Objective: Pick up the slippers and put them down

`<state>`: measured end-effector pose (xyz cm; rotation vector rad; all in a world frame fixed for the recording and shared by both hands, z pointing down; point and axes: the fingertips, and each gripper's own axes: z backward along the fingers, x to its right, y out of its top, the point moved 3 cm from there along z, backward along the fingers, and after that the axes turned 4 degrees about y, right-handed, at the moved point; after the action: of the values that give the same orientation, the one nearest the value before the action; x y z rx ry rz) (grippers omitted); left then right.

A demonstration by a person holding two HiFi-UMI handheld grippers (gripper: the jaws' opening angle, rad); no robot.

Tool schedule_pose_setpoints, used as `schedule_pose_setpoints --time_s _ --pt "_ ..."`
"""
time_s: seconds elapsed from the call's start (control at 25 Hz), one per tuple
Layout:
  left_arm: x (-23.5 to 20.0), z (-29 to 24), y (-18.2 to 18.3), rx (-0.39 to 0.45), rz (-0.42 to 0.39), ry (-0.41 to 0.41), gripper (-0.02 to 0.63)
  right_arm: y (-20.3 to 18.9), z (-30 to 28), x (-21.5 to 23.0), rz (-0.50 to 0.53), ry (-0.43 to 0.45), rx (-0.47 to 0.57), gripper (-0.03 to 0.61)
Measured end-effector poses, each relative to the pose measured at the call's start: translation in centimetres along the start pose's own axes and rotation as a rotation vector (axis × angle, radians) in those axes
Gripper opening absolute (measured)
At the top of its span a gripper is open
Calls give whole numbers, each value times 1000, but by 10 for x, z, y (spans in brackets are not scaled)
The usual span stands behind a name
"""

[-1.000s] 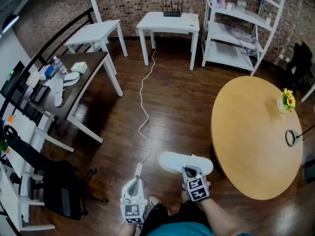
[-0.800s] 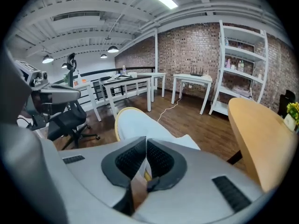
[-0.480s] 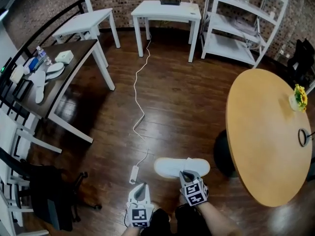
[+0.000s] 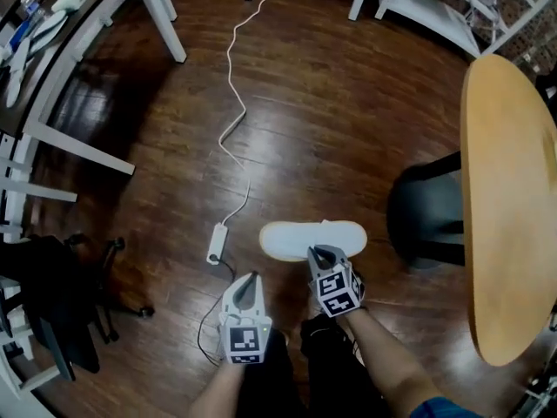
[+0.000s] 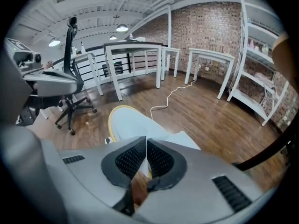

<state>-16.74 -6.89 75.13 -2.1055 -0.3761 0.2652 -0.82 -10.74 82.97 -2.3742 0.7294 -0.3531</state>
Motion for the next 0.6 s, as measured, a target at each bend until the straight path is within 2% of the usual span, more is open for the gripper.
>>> schedule_pose_setpoints --time_s 0.24,0.44,0.56,0.6 --pt "-1 -35 -68 -62 -4 -11 5 -53 -80 6 -27 6 -67 25" --pt "-14 -62 -97 -91 15 -6 5 -79 -134 21 -77 -10 -94 36" --pt "-17 -71 -108 -110 -12 -2 5 -118 -161 30 -169 16 -193 195" --pt "-17 -72 -110 -115 -16 -1 5 -132 -163 29 -203 27 -228 199"
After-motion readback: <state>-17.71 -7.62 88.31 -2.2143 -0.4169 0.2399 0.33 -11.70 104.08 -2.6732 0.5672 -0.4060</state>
